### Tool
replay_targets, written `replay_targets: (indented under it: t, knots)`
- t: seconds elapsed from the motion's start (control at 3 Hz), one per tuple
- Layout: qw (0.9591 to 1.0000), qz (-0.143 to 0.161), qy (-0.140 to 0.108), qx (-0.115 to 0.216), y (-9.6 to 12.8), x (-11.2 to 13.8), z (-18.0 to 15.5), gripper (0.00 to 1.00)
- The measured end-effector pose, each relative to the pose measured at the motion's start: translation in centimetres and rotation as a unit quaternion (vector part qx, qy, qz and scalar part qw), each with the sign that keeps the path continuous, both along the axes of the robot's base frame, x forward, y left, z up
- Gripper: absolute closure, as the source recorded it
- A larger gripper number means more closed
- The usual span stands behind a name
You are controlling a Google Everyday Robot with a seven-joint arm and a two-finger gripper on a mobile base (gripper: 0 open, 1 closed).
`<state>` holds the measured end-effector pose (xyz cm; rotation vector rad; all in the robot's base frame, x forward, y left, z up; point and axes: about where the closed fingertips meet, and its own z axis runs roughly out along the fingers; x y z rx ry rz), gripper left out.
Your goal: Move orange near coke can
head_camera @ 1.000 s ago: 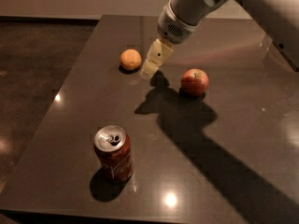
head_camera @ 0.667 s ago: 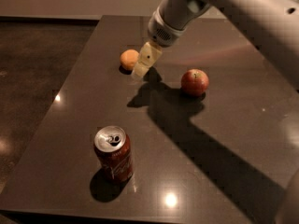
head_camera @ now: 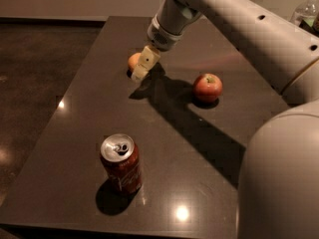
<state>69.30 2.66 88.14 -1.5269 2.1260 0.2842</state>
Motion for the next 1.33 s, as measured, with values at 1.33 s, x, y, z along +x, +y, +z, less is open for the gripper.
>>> replay_targets:
  t: [1.33]
  knots:
    - [0.9995, 0.012, 0.028, 0.005, 2.9, 2.3, -2.2, 0.38]
